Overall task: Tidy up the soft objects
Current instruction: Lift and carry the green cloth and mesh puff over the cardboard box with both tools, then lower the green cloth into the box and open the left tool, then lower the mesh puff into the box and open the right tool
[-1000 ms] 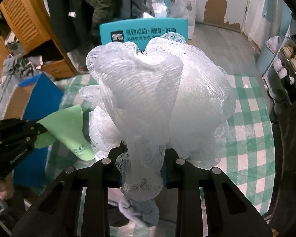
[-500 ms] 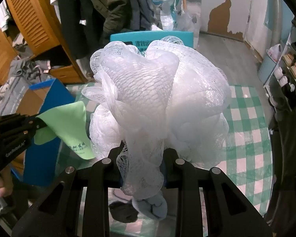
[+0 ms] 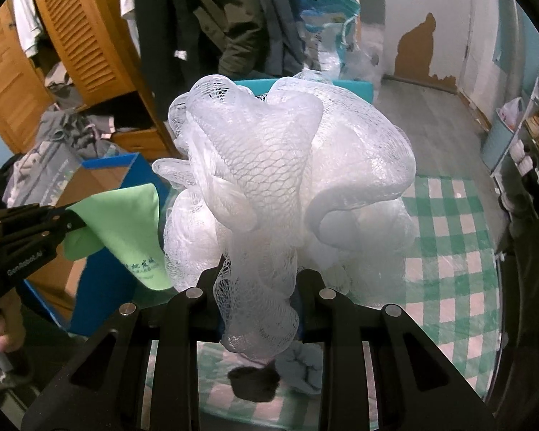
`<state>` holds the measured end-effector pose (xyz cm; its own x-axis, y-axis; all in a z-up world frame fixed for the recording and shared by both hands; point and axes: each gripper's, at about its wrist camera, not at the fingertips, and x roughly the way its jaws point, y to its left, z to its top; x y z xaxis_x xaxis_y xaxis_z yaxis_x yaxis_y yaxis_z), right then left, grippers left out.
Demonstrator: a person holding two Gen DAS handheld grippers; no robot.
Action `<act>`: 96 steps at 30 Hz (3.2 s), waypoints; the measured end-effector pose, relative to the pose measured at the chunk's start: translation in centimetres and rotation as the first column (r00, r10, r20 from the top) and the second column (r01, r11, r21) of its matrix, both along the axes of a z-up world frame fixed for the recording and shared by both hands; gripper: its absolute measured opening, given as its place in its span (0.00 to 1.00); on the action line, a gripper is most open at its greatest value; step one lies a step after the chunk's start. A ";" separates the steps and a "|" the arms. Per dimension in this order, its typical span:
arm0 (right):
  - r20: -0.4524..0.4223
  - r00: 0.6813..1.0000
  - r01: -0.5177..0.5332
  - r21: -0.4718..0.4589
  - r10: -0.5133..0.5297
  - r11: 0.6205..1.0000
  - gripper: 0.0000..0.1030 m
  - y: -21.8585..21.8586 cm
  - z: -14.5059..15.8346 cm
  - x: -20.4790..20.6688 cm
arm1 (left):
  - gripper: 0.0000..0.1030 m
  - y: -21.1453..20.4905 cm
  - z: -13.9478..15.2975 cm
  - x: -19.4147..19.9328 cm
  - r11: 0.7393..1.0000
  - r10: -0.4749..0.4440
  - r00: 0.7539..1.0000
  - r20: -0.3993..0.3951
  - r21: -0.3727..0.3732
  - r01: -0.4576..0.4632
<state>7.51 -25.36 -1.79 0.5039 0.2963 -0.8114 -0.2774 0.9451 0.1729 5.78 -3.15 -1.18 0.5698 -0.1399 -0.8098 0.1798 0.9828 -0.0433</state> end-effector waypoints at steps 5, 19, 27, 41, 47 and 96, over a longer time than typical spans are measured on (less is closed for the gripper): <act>0.012 1.000 -0.025 0.002 0.025 1.000 0.24 1.4 0.5 -0.2 | 0.03 1.6 1.1 -0.6 1.000 0.030 0.999 0.020 -0.011 -0.029; 0.049 0.992 -0.115 0.027 0.114 0.993 0.24 6.9 2.7 0.0 | 0.03 7.4 4.4 -2.8 0.990 0.139 0.985 0.102 -0.054 -0.134; 0.056 0.979 -0.200 0.028 0.198 0.979 0.24 12.2 3.5 0.1 | 0.03 11.4 4.8 -3.8 0.976 0.214 0.969 0.121 -0.070 -0.207; 0.017 0.954 -0.300 0.010 0.300 0.954 0.24 19.7 2.4 0.4 | 0.03 17.6 2.6 -5.0 0.945 0.323 0.943 0.079 -0.073 -0.317; -0.017 0.940 -0.341 -0.001 0.341 0.940 0.25 22.8 1.2 0.3 | 0.03 18.8 0.8 -4.9 0.940 0.340 0.939 0.046 -0.038 -0.338; -0.060 0.974 -0.221 -0.039 0.219 0.974 0.69 16.7 -0.2 0.5 | 0.68 14.1 -0.1 -3.9 0.968 0.251 0.968 -0.020 -0.008 -0.251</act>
